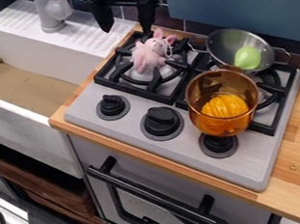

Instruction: Move the orange pot to the bottom left of the cooker

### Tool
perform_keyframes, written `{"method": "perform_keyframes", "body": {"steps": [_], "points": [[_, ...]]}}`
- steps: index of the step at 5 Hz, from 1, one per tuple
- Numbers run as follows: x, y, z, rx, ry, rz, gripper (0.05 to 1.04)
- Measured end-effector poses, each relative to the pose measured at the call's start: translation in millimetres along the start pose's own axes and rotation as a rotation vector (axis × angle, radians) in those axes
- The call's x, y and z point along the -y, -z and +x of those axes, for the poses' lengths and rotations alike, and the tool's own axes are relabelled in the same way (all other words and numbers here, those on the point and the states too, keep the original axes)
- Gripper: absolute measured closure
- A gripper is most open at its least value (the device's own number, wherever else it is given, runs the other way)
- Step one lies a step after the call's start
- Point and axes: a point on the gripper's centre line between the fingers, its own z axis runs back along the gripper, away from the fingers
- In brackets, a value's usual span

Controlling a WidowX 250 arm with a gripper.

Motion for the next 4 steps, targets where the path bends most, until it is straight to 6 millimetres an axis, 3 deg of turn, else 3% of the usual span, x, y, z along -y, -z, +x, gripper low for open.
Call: {"method": "perform_keyframes", "body": {"steps": [2,4], "points": [[13.1,18.3,-16.1,-0.071,0.003,0.012,0.089],[27.4,7.6,-28.0,-0.104,0.048,-0.034,0.089]]}}
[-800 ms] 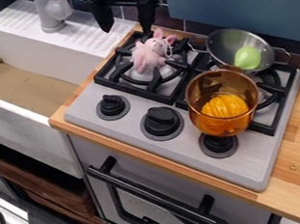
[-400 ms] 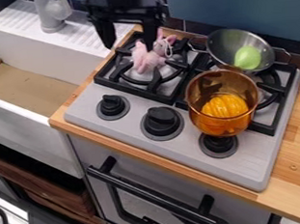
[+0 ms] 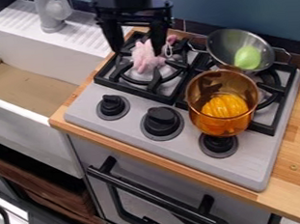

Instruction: Move the orange pot to the bottom left of the cooker

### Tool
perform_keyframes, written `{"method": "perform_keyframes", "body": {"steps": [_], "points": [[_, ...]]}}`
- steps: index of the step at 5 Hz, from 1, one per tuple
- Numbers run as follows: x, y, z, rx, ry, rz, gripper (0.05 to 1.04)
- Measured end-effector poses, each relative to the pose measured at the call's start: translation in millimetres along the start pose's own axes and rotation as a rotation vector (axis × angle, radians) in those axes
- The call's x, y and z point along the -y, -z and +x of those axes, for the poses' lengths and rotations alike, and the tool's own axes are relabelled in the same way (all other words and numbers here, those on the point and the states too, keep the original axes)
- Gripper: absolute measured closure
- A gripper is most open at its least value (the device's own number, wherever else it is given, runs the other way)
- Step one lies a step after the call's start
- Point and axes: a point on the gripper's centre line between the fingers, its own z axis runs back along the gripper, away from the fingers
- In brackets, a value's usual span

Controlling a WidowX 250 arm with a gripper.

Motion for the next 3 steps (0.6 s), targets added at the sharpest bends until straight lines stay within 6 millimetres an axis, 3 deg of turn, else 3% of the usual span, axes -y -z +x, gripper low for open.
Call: {"method": "perform_keyframes", "body": {"steps": [1,2,3], "points": [[19.1,2.1,-7.8,-0.022,0.038,-0.021,0.089],[33.0,17.1,-18.2,-0.021,0.081,-0.043,0.089],[39.9,20.3,-16.9,0.007,0.087,-0.025,0.089]]}}
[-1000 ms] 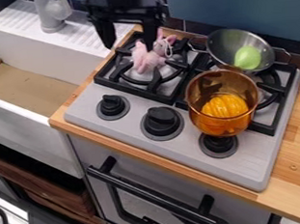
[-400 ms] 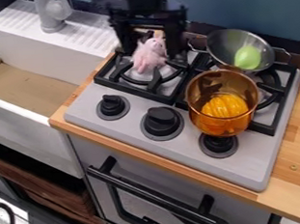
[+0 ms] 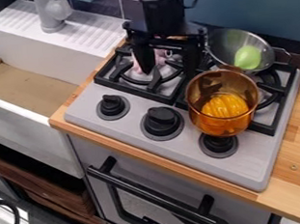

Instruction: Move the orange pot to the bottom left of the cooker

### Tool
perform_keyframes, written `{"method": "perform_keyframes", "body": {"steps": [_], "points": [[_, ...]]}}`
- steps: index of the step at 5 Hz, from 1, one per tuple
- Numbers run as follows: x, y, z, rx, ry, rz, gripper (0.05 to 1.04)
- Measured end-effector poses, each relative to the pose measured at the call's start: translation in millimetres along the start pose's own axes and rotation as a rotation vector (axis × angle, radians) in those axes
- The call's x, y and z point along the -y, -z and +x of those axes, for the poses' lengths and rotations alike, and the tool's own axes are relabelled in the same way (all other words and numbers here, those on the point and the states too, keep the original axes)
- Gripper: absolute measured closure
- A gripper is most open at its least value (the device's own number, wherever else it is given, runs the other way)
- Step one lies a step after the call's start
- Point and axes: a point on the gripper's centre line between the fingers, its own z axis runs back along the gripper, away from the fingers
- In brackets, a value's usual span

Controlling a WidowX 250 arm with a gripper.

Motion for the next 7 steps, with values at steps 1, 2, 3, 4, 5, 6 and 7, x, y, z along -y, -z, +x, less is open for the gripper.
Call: {"method": "perform_keyframes", "body": {"steps": [1,2,3,4,5,6,7], "points": [[5.9,3.8,1.3,0.029,0.009,0.023,0.089],[7.2,6.4,3.1,0.052,0.001,0.034,0.089],[8.4,13.2,0.4,0.039,-0.012,0.038,0.089],[10.1,16.0,-1.1,0.033,-0.009,0.040,0.089],[10.0,27.4,-4.0,-0.003,-0.015,0.040,0.089],[11.5,27.7,-3.8,-0.004,-0.020,0.031,0.140],[13.1,27.6,-3.1,-0.016,-0.022,0.017,0.410]]}}
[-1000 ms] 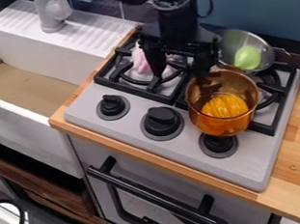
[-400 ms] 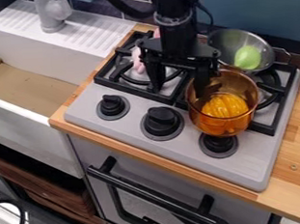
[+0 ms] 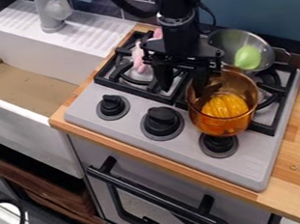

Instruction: Move the orange pot to the bottom left of the cooker

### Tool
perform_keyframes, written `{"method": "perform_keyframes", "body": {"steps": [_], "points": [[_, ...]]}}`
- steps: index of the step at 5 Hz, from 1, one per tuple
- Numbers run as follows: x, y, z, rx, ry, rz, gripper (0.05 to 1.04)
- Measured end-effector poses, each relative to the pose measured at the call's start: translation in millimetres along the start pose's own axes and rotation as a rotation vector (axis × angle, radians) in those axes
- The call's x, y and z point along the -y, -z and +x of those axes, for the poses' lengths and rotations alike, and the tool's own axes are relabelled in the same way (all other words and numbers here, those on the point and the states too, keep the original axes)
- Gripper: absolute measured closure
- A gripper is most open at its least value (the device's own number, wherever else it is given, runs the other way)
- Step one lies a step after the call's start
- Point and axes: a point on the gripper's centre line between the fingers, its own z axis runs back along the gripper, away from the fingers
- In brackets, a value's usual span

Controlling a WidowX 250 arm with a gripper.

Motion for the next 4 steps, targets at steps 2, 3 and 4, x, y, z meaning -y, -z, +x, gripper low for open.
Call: {"method": "perform_keyframes", "body": {"steps": [2,3,4], "points": [[1.1,-5.3,6.5,0.002,-0.018,-0.026,0.913],[-2.7,-4.9,7.3,-0.001,-0.020,-0.035,1.021],[-7.0,-4.2,7.5,0.002,-0.006,-0.037,1.029]]}}
